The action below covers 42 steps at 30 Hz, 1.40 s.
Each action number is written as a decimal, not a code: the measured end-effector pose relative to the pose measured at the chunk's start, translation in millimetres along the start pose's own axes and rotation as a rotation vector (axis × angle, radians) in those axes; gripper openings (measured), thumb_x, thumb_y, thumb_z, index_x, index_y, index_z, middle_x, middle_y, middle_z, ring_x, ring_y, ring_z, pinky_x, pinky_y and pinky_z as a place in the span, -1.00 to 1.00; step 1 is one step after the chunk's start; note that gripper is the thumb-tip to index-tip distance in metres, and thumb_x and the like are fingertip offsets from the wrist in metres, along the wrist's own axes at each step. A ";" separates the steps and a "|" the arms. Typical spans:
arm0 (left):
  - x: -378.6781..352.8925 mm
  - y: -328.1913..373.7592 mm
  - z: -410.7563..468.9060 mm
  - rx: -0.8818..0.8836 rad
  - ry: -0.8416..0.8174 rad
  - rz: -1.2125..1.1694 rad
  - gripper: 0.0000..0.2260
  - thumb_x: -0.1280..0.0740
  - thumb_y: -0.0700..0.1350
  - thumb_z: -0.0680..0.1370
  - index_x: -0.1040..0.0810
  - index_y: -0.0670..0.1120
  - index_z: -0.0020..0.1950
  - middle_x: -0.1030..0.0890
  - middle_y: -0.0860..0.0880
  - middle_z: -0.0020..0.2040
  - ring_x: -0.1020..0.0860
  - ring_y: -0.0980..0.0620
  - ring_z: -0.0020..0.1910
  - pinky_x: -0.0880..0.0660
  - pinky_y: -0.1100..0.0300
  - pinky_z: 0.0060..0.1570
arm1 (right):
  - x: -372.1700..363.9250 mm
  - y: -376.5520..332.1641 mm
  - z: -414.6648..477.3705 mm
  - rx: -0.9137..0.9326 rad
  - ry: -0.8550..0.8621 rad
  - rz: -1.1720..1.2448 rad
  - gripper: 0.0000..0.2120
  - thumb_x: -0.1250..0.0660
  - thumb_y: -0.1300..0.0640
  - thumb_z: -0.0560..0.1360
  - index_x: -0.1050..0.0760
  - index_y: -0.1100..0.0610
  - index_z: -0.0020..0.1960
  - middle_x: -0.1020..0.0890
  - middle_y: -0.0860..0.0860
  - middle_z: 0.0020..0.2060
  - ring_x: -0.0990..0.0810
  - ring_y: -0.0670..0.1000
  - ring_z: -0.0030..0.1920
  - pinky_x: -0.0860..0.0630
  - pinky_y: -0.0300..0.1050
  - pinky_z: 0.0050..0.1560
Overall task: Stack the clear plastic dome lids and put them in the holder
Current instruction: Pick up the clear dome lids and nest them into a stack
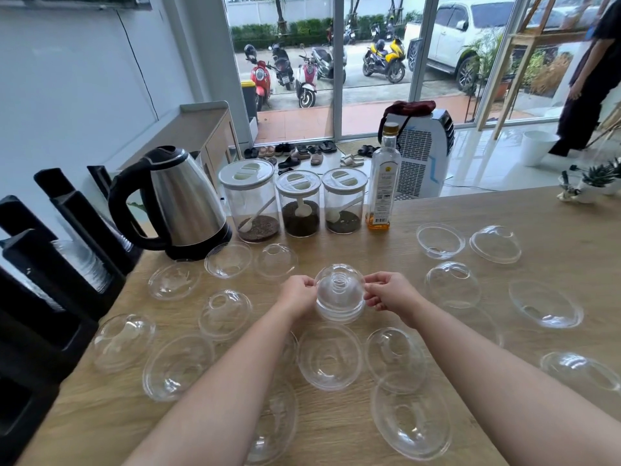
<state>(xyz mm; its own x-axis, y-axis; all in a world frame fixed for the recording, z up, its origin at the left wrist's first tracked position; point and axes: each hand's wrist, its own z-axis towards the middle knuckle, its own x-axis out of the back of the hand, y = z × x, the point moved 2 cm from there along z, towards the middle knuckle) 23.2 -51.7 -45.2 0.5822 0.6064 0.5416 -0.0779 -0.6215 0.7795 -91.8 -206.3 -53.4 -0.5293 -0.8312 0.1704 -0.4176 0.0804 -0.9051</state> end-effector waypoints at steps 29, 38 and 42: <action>-6.4 -10.0 6.3 -0.021 0.000 0.008 -0.89 -0.30 -0.20 0.51 -0.51 -0.03 0.00 -0.61 -0.05 -0.21 -0.63 -0.15 -0.03 -0.56 -0.04 0.10 | -4.5 14.2 7.4 0.038 0.072 -0.112 -0.86 -0.35 0.29 0.49 -0.52 0.28 0.04 -0.56 0.05 -0.30 -0.53 -0.05 -0.36 -0.52 -0.35 -0.44; -6.2 -11.5 9.0 -0.008 -0.004 0.017 -0.92 -0.31 -0.15 0.51 -0.49 0.00 -0.04 -0.65 -0.12 -0.13 -0.64 -0.12 -0.12 -0.59 -0.02 0.05 | -4.7 18.0 10.8 0.032 0.076 -0.136 -0.87 -0.37 0.27 0.47 -0.51 0.23 0.01 -0.59 0.06 -0.30 -0.56 -0.04 -0.35 -0.53 -0.32 -0.40; 6.6 -1.9 3.6 -0.089 0.102 0.094 -0.77 -0.25 -0.13 0.55 -0.50 -0.06 0.21 -0.59 -0.17 0.12 -0.63 -0.15 0.00 -0.57 0.04 0.07 | 3.8 7.4 9.7 0.027 0.218 -0.210 -0.94 -0.30 0.24 0.46 -0.53 0.19 -0.10 -0.61 0.11 -0.26 -0.59 0.04 -0.32 -0.60 -0.03 -0.18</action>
<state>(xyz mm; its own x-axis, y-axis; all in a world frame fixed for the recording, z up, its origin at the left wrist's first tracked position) 30.1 -48.3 -44.3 0.4841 0.5973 0.6394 -0.2026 -0.6343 0.7461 -89.7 -214.2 -63.2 -0.5805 -0.6902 0.4320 -0.5163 -0.0983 -0.8508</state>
